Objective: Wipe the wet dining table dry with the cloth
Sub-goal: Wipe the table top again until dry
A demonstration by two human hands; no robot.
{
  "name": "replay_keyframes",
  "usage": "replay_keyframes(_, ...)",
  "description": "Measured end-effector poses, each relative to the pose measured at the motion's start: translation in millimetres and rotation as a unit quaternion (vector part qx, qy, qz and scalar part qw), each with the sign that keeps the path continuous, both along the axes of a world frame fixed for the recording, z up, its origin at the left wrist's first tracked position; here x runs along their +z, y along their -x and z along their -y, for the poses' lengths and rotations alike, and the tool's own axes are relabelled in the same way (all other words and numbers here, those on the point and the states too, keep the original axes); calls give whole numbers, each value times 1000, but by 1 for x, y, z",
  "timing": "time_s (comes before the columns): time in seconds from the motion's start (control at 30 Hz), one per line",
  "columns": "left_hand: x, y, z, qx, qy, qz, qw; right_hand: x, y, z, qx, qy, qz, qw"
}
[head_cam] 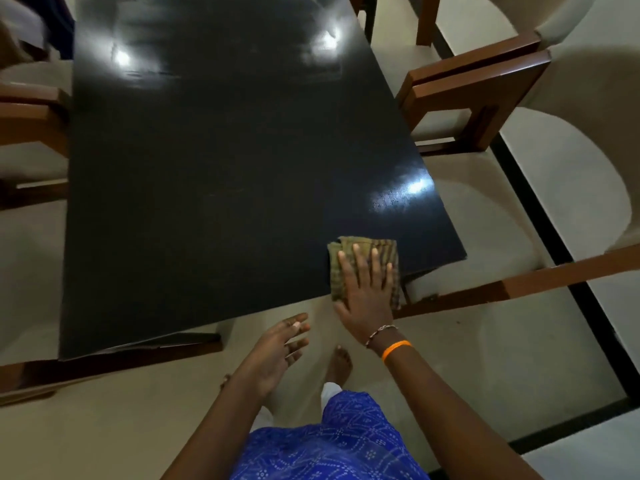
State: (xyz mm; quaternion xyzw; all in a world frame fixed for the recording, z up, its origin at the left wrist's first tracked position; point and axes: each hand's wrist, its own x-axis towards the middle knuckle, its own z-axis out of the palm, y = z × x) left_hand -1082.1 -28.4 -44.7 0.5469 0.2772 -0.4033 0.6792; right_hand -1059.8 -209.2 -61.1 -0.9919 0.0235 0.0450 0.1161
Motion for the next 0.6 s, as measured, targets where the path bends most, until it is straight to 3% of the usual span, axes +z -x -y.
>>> replay_keyframes(0.23, -6, 14, -91, 113, -14, -22, 993, 5, -3, -139, 171, 57, 23, 983)
replay_keyframes(0.37, -13, 26, -152, 203, -7, -31, 979, -2, -9, -221, 259, 33, -10, 965)
replay_keyframes(0.6, -14, 43, -228, 314, -18, -31, 949, 1, -13, -337, 334, 82, -31, 938)
